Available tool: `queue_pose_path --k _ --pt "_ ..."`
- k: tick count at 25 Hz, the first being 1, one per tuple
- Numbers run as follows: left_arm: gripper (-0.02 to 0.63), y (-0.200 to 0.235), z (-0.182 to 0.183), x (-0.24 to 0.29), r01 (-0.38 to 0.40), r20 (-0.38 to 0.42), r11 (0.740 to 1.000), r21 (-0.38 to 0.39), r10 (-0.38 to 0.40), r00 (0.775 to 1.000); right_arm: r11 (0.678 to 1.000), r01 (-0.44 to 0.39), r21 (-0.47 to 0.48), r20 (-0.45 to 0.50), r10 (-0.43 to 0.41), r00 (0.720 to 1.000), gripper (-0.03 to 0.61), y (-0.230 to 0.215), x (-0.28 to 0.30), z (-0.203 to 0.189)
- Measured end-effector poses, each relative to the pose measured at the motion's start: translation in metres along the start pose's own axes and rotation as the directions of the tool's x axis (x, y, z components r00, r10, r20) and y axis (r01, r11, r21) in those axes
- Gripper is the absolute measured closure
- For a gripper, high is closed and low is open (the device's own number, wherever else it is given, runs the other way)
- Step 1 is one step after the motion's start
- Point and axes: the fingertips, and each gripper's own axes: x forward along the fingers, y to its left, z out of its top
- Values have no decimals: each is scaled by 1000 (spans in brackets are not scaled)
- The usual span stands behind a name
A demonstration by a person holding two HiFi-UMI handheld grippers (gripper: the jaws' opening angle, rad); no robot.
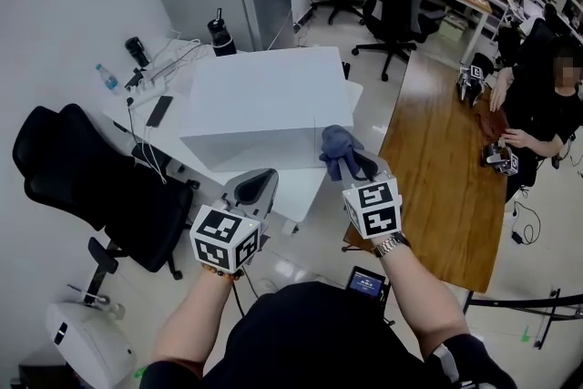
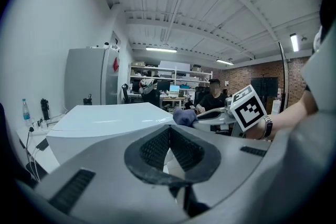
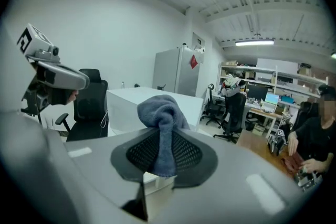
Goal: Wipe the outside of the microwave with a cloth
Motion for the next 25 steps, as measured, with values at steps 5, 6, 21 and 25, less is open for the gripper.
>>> queue_pose_path --k 5,6,21,25 --pt "607 -3 6 -5 1 23 1000 3 -2 1000 999 -45 -22 72 47 996 506 23 -18 31" --pt "607 -3 8 -6 1 27 1000 4 -2 1000 998 -52 -28 85 54 995 506 27 -20 37" --pt "607 0 38 -25 2 90 999 39 -5 996 990 -118 -79 205 132 970 506 73 -48 98" --pt "607 1 41 -29 2 98 999 46 -6 995 988 -129 -81 215 144 966 506 81 -49 103"
